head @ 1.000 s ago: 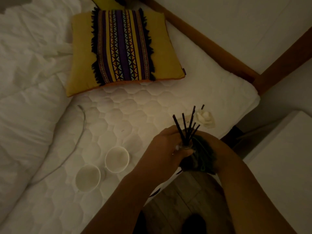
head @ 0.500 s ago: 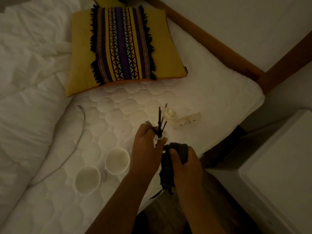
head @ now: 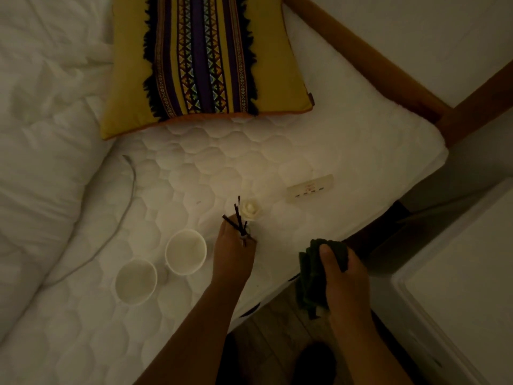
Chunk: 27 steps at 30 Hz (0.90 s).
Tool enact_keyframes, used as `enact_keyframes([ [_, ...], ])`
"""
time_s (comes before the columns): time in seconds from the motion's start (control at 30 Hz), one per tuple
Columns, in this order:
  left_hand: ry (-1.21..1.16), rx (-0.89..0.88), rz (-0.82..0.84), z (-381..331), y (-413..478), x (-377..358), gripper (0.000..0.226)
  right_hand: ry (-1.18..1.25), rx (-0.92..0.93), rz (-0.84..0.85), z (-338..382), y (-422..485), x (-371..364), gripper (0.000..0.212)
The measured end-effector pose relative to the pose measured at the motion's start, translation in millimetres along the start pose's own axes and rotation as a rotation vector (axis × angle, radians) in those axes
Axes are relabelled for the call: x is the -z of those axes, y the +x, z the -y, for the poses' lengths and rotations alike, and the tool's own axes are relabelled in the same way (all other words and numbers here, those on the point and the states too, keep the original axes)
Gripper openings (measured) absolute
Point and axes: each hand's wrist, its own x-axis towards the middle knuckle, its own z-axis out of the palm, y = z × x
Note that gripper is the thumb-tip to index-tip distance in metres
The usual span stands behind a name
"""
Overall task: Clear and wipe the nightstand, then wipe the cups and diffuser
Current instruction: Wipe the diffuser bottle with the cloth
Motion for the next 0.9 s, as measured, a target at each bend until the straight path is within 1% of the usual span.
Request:
enact_keyframes([
  [0.1,-0.029,0.136,-0.068,3,-27,-6,0.063,0.016,-0.026,-0.016,0,3,9,0.016],
  [0.13,-0.048,0.202,-0.102,4,-39,-8,0.066,0.015,-0.033,-0.021,0,4,11,0.013],
  [0.17,-0.064,0.267,-0.141,4,-49,-12,0.063,0.017,-0.036,-0.026,1,5,14,0.009],
  [0.2,-0.073,0.326,-0.177,3,-60,-17,0.056,0.021,-0.039,-0.031,0,6,16,0.006],
  [0.27,-0.079,0.372,-0.179,-2,-77,-29,0.037,0.030,-0.036,-0.040,1,9,21,0.005],
  [0.33,-0.078,0.329,-0.077,-14,-82,-44,0.025,0.042,-0.030,-0.052,2,13,26,0.004],
  [0.4,-0.067,0.228,0.024,-26,-74,-59,0.023,0.050,-0.027,-0.059,2,19,34,0.004],
  [0.43,-0.048,0.142,0.040,-32,-65,-65,0.027,0.054,-0.027,-0.058,2,22,39,0.003],
  [0.5,-0.067,0.019,0.018,-46,-41,-76,0.044,0.073,-0.042,-0.054,1,28,48,0.003],
  [0.6,-0.146,-0.012,-0.035,-66,3,-85,0.067,0.095,-0.063,-0.034,-1,37,58,0.016],
  [0.67,-0.183,-0.003,-0.060,-76,26,-92,0.073,0.104,-0.067,-0.020,-2,42,63,0.021],
  [0.7,-0.190,-0.018,-0.080,-79,34,-94,0.069,0.105,-0.064,-0.017,-3,44,64,0.020],
  [0.73,-0.172,-0.050,-0.101,-80,39,-99,0.060,0.100,-0.056,-0.015,-3,46,66,0.017],
  [0.8,-0.131,-0.093,-0.132,-79,41,-104,0.032,0.084,-0.041,-0.005,-1,46,68,0.009],
  [0.83,-0.144,-0.076,-0.138,-79,39,-107,0.021,0.075,-0.029,-0.002,1,47,69,0.006],
  [0.9,-0.202,-0.009,-0.153,-77,32,-111,0.013,0.042,0.011,0.003,9,48,71,0.005],
])
